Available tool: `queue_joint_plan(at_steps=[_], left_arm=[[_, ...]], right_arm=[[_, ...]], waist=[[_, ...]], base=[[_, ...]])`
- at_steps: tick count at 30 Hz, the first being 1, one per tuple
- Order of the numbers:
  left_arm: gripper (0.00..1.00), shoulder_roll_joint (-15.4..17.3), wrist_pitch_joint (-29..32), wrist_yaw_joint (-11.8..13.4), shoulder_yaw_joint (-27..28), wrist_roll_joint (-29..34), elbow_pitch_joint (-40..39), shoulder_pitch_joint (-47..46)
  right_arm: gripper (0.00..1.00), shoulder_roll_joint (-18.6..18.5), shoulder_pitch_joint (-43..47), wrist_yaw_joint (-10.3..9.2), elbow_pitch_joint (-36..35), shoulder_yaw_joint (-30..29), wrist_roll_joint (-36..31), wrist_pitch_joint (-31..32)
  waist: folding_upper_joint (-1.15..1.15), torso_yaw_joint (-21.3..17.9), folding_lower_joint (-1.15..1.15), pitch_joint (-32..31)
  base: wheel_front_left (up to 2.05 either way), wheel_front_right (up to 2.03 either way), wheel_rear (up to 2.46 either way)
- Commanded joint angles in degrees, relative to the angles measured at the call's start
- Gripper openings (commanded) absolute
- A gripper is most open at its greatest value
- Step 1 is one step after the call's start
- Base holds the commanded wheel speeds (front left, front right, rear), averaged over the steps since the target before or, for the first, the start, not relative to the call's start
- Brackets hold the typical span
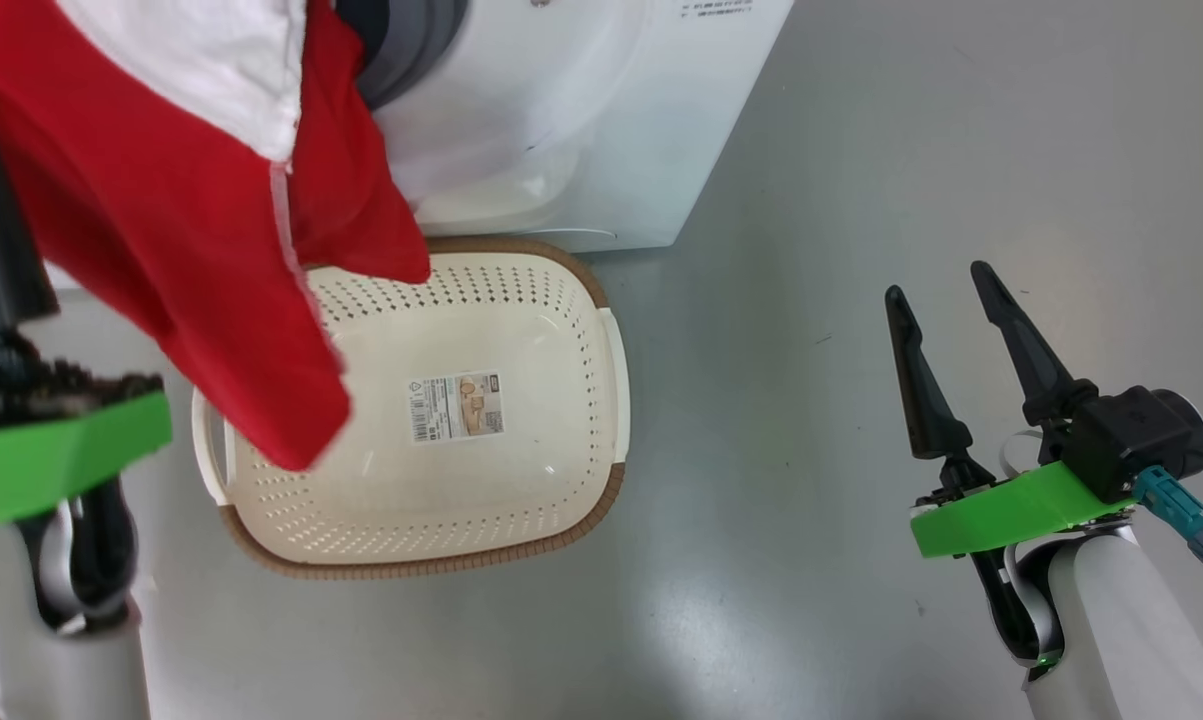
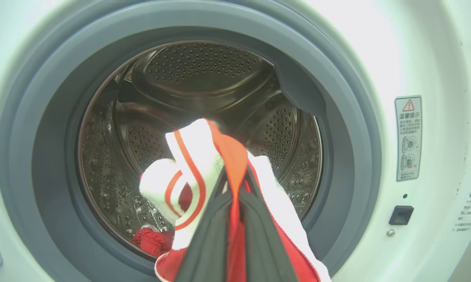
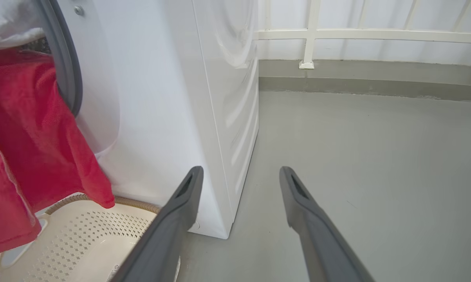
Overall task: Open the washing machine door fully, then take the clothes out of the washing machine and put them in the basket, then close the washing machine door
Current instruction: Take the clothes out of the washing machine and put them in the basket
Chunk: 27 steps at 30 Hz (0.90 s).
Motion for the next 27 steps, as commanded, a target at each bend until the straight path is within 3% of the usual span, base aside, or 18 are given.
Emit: queue_joint_plan(at_steps=[1, 14, 27], left_arm=[[0.0, 1.12, -0.28, -0.31, 1.89, -0.21, -3.01, 2.42], [0.0, -0.6, -0.28, -0.32, -2.59, -0.18, 1.99, 8.44], [0.0, 1.18, -0.28, -0.32, -6.11, 0.85, 22.63, 3.64]], right_arm=[[1.0, 0.04, 1.37, 0.28, -1.11, 1.17, -0.01, -0.37], [1.0, 0.04, 0.69, 0.28, -1.12, 1.73, 0.33, -0.37], [1.0, 0.04, -1.07, 0.28, -1.77, 2.2, 1.23, -0.37]], waist=[[0.0, 0.1, 0.0, 0.03], [0.0, -0.33, 0.0, 1.37], [0.0, -1.79, 0.0, 5.26]], base=[[0.0, 0.0, 0.0], [0.0, 0.0, 0.0], [0.0, 0.0, 0.0]])
